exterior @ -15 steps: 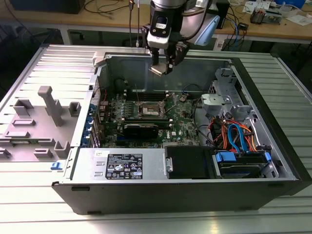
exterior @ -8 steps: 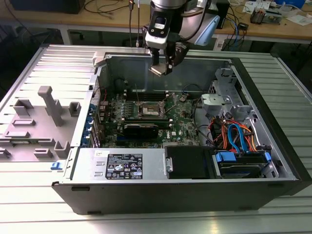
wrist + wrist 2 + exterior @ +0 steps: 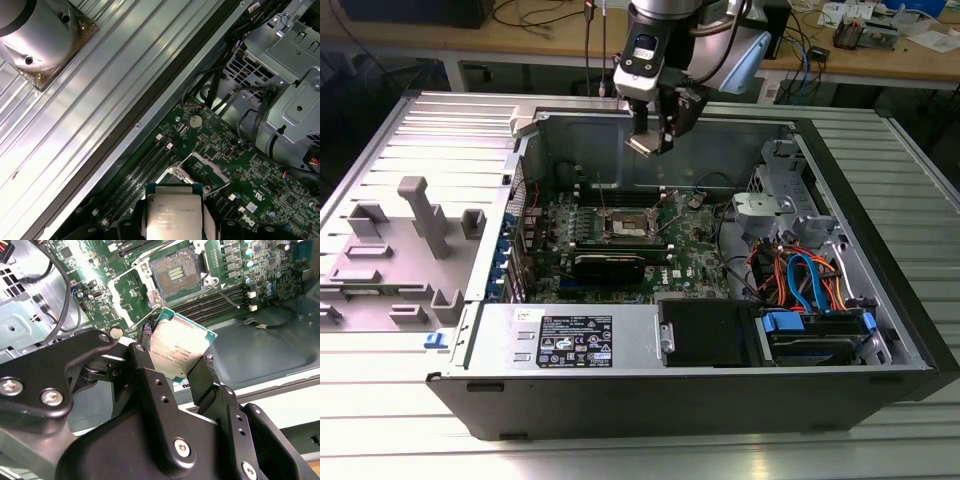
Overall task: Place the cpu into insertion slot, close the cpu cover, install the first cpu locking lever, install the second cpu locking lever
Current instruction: 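Place the cpu into insertion slot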
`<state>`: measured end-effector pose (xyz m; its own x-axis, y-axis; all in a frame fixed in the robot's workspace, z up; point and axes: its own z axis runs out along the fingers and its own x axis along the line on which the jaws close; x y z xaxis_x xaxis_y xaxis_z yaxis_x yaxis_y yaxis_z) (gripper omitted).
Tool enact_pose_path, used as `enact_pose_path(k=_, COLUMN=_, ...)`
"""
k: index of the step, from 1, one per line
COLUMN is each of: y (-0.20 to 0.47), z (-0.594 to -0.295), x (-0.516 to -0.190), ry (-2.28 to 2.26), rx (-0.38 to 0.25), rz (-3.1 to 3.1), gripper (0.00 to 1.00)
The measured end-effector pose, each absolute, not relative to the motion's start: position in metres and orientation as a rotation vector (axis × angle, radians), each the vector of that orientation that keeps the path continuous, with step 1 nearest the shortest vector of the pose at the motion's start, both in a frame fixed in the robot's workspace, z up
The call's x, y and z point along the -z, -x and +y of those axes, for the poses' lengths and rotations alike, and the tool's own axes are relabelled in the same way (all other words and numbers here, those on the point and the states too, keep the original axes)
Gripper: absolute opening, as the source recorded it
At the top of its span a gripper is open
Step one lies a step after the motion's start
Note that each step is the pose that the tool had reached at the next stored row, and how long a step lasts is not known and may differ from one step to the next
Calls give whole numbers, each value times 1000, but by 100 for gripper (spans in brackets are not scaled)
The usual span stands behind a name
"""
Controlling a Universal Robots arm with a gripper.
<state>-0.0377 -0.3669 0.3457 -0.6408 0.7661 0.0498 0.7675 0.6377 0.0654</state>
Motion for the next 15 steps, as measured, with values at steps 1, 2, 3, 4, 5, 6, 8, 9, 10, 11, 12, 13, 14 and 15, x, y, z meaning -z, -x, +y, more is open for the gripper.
enact_pose_path(k=1, y=38, z=-367, x=-346, ry=1331, rx=126, rz=-2824, gripper=54)
enact_pose_path(k=2, y=38, z=-367, x=-346, ry=1340, rx=126, rz=-2820, gripper=54)
enact_pose_path(k=3, y=38, z=-367, x=-346, ry=1347, rx=126, rz=-2817, gripper=54)
enact_pose_path(k=4, y=38, z=-367, x=-345, ry=1356, rx=126, rz=-2813, gripper=54)
enact_pose_path(k=5, y=38, z=-367, x=-345, ry=1361, rx=126, rz=-2810, gripper=54)
enact_pose_path(k=6, y=39, z=-367, x=-344, ry=1363, rx=126, rz=-2809, gripper=54)
enact_pose_path(k=8, y=39, z=-367, x=-343, ry=1364, rx=126, rz=-2809, gripper=54)
enact_pose_path(k=9, y=39, z=-367, x=-342, ry=1370, rx=126, rz=-2806, gripper=54)
enact_pose_path(k=10, y=39, z=-367, x=-342, ry=1377, rx=126, rz=-2803, gripper=54)
enact_pose_path(k=11, y=39, z=-367, x=-341, ry=1392, rx=126, rz=-2796, gripper=54)
enact_pose_path(k=12, y=39, z=-367, x=-340, ry=1424, rx=126, rz=-2781, gripper=54)
enact_pose_path(k=13, y=39, z=-367, x=-339, ry=1450, rx=126, rz=-2768, gripper=54)
enact_pose_path(k=14, y=39, z=-367, x=-339, ry=1469, rx=126, rz=-2758, gripper=54)
enact_pose_path(k=15, y=39, z=-367, x=-339, ry=1478, rx=126, rz=-2753, gripper=54)
